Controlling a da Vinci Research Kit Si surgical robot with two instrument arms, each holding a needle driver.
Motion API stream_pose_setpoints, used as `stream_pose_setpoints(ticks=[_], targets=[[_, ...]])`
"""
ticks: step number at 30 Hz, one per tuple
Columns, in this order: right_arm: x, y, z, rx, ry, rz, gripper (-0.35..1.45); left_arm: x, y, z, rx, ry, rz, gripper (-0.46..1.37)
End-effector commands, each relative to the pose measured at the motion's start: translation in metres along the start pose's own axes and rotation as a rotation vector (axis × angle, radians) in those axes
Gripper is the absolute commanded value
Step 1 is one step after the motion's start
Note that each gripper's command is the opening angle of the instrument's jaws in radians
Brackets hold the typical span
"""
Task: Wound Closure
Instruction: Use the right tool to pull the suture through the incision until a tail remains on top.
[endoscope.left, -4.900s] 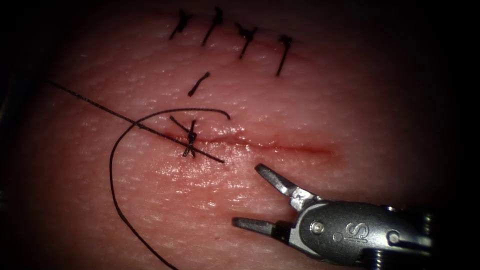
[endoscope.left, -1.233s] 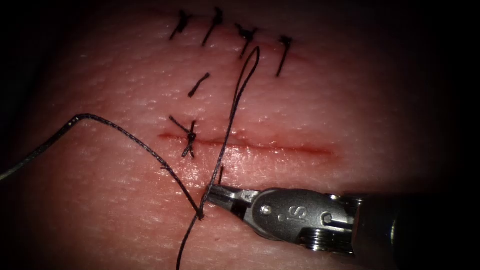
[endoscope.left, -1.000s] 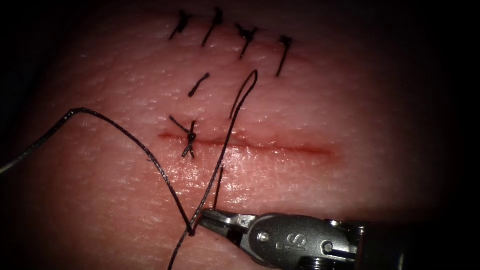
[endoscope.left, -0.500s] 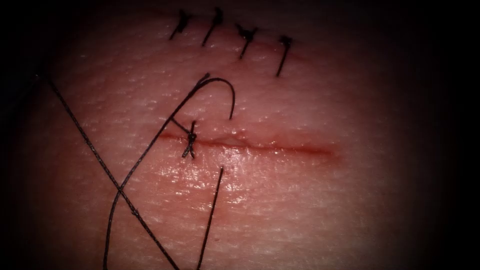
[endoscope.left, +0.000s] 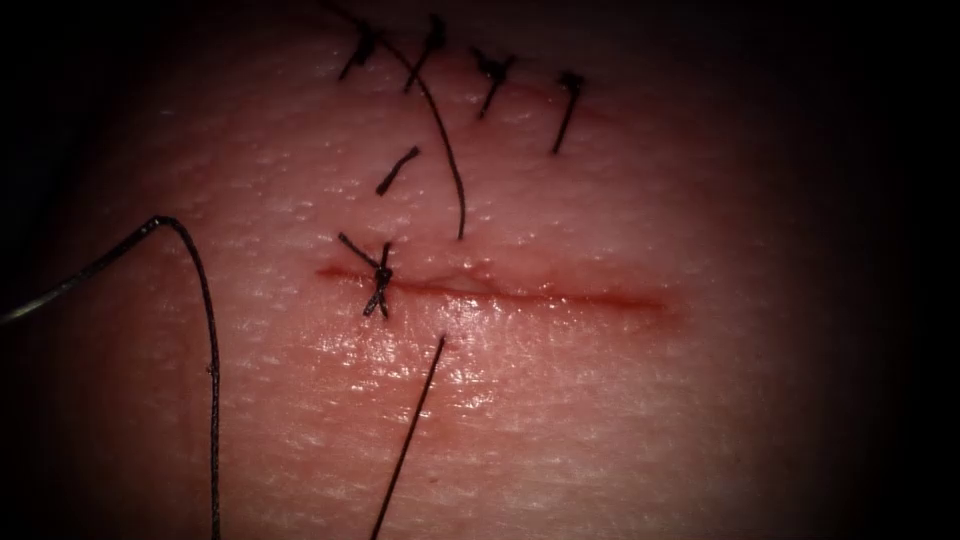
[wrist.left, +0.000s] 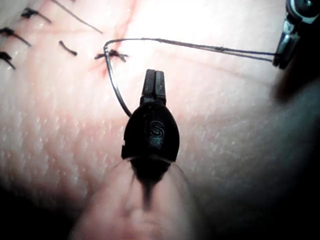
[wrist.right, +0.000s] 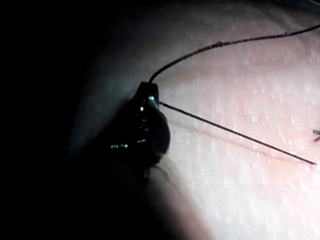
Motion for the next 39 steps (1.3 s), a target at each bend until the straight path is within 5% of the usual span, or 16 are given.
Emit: stream_pose_setpoints(ticks=[1,10,15,20,21,39], targets=[[0.0,-0.0001,0.0002,-0.004,0.0,0.001,-0.35,-0.0001,0.0,0.0,-0.004,-0.001,0.001,-0.35],[0.0003,0.0004,0.0014,-0.005,0.012,0.001,-0.35,-0.0006,0.0,0.0001,-0.012,-0.015,0.007,-0.35],[0.0001,0.001,0.0013,-0.021,0.092,-0.008,-0.35,-0.0006,-0.0002,0.0,-0.014,-0.015,0.007,-0.35],[-0.0002,0.0015,0.0007,-0.06,0.101,-0.08,1.2,-0.0009,-0.0013,-0.0006,0.001,-0.021,0.023,-0.35],[-0.0002,0.0018,0.0004,-0.101,0.093,-0.089,1.41,-0.001,-0.0018,-0.0009,0.01,-0.029,0.03,-0.35],[-0.0056,0.008,-0.0124,-0.293,0.171,-0.092,1.41,-0.0025,-0.0079,-0.0061,0.105,-0.038,0.041,-0.35]])
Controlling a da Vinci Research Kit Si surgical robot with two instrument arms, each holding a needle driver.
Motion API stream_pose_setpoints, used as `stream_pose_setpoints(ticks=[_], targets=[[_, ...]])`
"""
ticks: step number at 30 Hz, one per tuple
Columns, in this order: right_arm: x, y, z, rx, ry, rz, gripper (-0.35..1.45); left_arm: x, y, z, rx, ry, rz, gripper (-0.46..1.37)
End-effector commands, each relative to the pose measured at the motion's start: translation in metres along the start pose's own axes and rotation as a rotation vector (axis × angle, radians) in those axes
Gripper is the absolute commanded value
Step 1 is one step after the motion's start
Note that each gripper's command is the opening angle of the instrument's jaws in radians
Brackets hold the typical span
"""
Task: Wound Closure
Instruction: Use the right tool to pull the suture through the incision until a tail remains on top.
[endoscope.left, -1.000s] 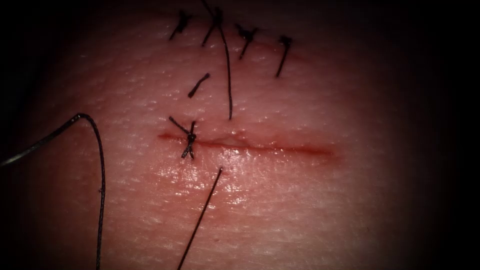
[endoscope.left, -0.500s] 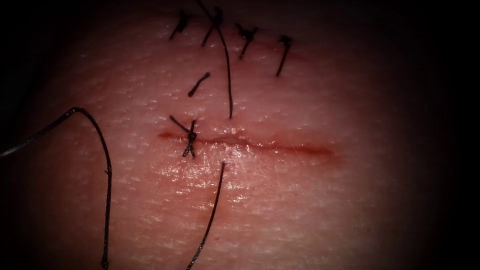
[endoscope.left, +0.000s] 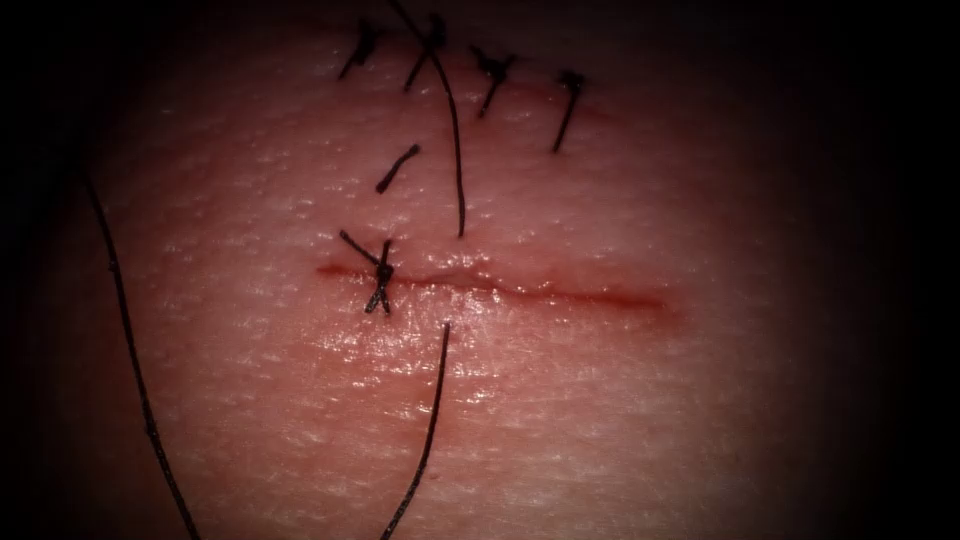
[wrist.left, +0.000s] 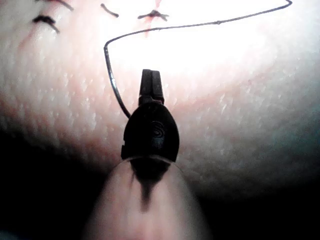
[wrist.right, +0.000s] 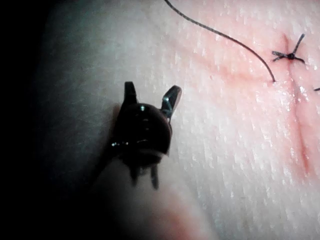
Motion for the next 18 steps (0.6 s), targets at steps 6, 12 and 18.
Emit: stream_pose_setpoints(ticks=[6,12,18], targets=[[-0.0017,0.0039,-0.0003,-0.042,0.015,0.007,1.4,-0.0001,-0.0003,-0.0002,0.007,0.0,0.002,-0.35],[-0.0035,0.0086,0.0022,-0.077,0.008,-0.009,1.41,0.0001,0.0003,0.0002,0.009,-0.002,0.005,-0.35],[-0.0059,0.0114,0.0069,-0.081,0.032,-0.027,1.39,0.0002,0.0007,0.0005,0.001,-0.002,0.003,-0.35]])
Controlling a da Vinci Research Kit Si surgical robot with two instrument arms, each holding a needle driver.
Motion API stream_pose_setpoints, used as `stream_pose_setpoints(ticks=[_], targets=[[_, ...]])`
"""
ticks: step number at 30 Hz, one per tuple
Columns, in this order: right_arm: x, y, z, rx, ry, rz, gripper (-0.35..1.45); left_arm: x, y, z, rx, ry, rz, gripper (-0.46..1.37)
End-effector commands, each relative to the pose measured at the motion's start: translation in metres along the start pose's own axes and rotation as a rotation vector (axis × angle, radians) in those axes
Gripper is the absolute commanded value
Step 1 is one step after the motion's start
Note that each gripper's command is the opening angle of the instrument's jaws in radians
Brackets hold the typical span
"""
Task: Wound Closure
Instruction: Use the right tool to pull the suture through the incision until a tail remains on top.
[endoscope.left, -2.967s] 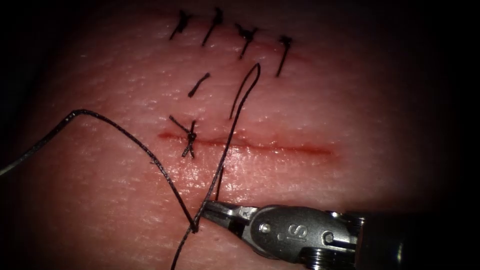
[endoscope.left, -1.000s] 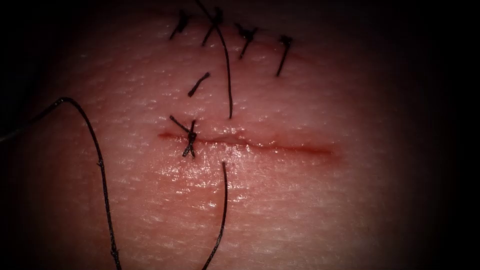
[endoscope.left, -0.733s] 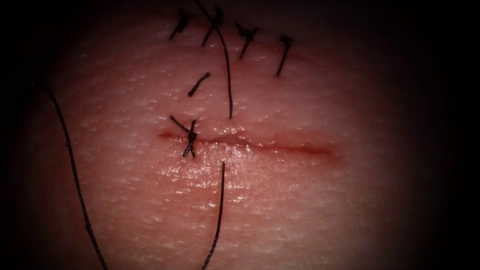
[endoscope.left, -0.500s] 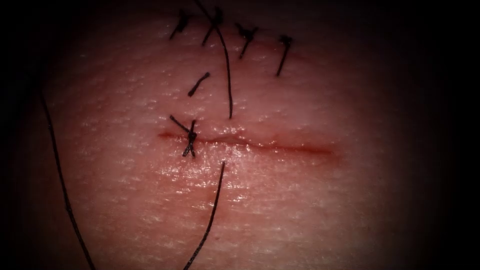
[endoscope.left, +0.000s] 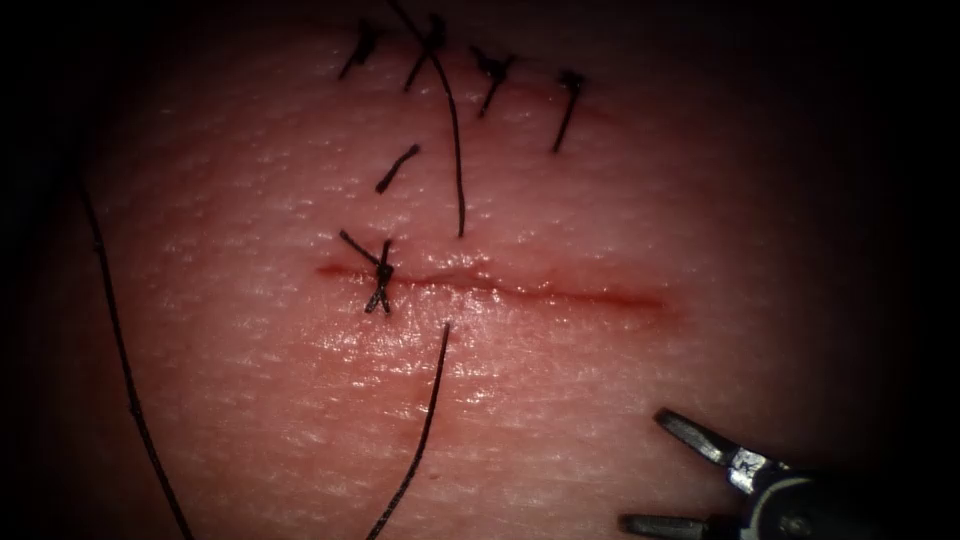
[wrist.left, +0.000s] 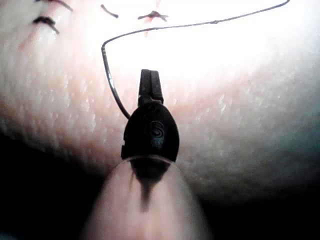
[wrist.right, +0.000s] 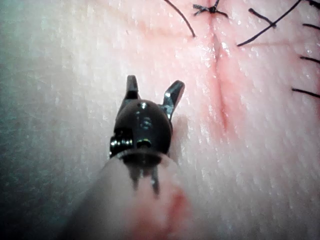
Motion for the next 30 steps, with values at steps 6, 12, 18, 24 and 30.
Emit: stream_pose_setpoints(ticks=[6,12,18,24,30], targets=[[-0.0006,0.0003,0.0025,0.03,0.01,-0.009,1.37,0.0002,0.0006,0.0004,-0.017,-0.001,-0.003,-0.35],[0.0,0.0007,0.005,0.082,0.038,-0.074,1.21,0.0003,0.001,0.0008,-0.021,-0.001,-0.005,-0.35],[-0.0003,0.001,0.0073,0.144,0.065,-0.119,1.05,0.0003,0.001,0.0008,-0.021,-0.001,-0.004,-0.35],[-0.0013,0.0009,0.009,0.199,0.062,-0.163,0.91,0.0003,0.001,0.0008,-0.024,-0.001,-0.004,-0.35],[-0.0009,0.0011,0.0107,0.189,0.062,-0.182,0.91,0.0003,0.0011,0.0008,-0.024,-0.001,-0.004,-0.35]])
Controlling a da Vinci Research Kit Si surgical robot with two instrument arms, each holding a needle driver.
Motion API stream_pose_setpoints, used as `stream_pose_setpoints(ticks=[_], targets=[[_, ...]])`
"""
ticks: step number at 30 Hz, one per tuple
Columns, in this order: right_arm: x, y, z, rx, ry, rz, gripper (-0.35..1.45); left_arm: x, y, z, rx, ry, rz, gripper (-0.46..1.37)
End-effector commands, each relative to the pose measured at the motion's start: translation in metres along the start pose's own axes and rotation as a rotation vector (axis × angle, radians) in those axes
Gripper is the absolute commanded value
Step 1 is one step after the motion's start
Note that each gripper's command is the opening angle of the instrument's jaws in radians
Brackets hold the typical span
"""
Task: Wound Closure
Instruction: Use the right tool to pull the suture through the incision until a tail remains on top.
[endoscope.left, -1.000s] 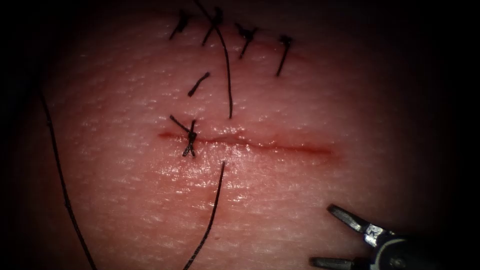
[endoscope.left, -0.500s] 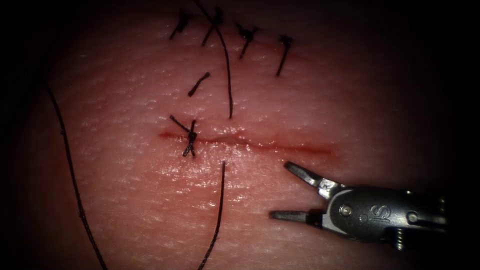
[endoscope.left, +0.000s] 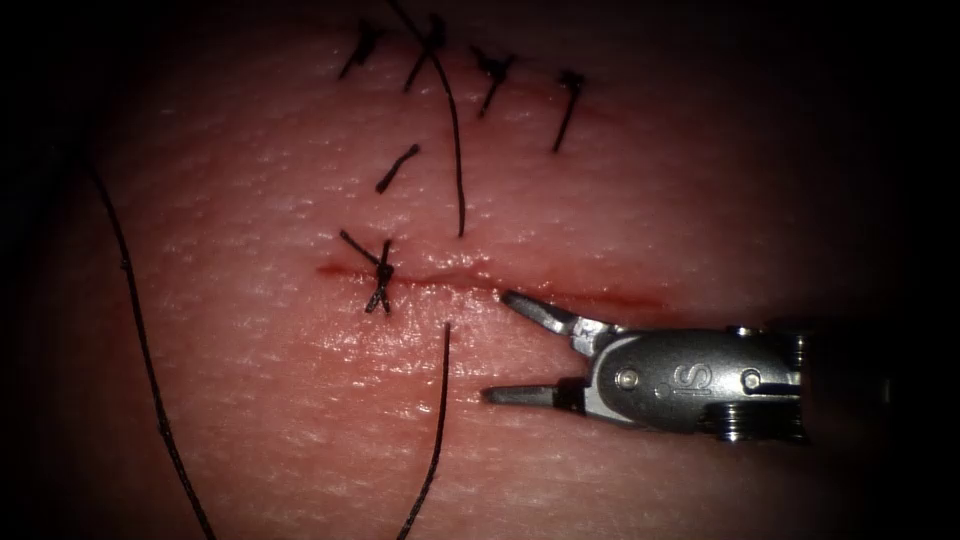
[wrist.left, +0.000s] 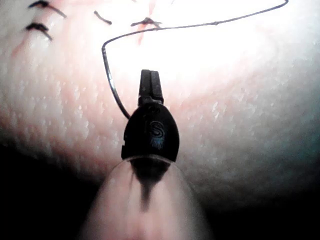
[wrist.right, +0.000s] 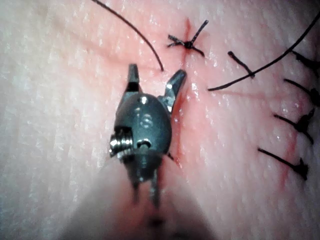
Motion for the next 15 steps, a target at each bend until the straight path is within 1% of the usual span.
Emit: stream_pose_setpoints(ticks=[1,4,15], targets=[[0.0001,0.0001,0.0003,-0.004,-0.002,-0.006,0.91,0.0,0.0,0.0001,-0.005,0.0,0.0,-0.35],[0.0001,0.0001,0.0011,-0.012,-0.005,-0.012,0.9,0.0001,0.0002,0.0002,-0.007,0.0,0.0,-0.35],[-0.0007,-0.001,0.0034,0.026,-0.015,-0.033,0.84,0.0001,0.0004,0.0004,-0.013,0.0,-0.001,-0.35]])
